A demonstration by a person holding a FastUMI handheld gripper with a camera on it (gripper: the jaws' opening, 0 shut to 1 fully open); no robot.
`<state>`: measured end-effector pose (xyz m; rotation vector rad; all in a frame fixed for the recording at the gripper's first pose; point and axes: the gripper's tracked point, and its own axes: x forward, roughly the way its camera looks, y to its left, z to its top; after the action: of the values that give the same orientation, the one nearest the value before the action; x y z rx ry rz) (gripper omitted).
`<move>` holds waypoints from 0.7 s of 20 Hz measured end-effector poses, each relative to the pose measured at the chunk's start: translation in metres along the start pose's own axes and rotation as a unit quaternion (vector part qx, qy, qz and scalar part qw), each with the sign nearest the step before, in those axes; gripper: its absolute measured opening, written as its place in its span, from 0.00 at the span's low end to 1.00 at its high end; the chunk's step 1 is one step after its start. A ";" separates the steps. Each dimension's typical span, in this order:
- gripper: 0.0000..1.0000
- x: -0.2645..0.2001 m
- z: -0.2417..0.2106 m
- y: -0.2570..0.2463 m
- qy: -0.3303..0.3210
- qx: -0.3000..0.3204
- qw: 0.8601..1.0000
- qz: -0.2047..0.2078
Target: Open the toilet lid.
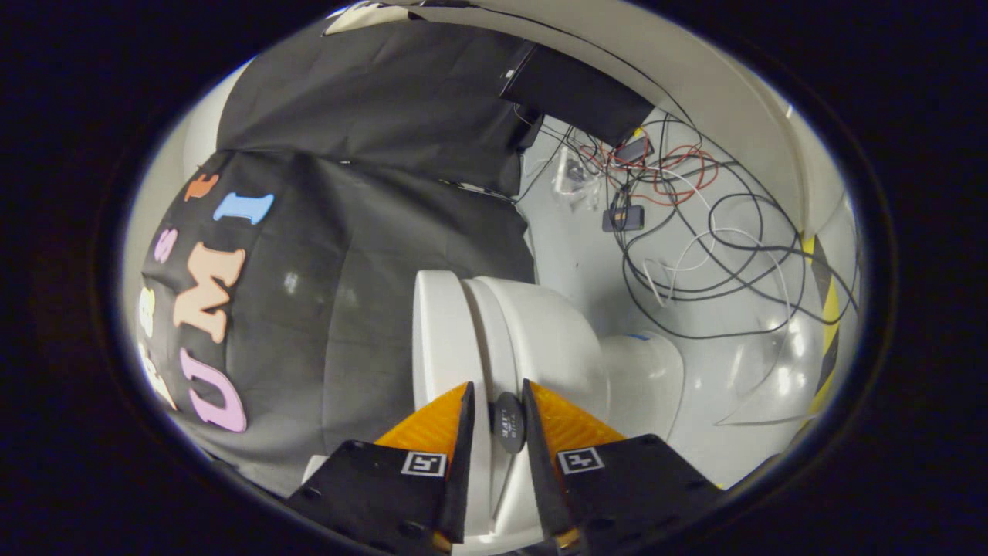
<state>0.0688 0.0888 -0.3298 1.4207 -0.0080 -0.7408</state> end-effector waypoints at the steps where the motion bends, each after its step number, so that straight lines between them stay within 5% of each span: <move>1: 0.38 0.000 -0.005 -0.002 0.010 -0.008 1.000 -0.007; 2: 0.38 0.004 -0.006 -0.007 0.014 -0.014 1.000 -0.011; 5: 0.09 0.000 -0.001 -0.006 0.019 0.001 1.000 -0.005; 14: 0.03 -0.011 0.000 0.022 0.021 -0.047 0.999 0.003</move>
<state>0.0704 0.0928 -0.3056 1.3463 0.0539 -0.6984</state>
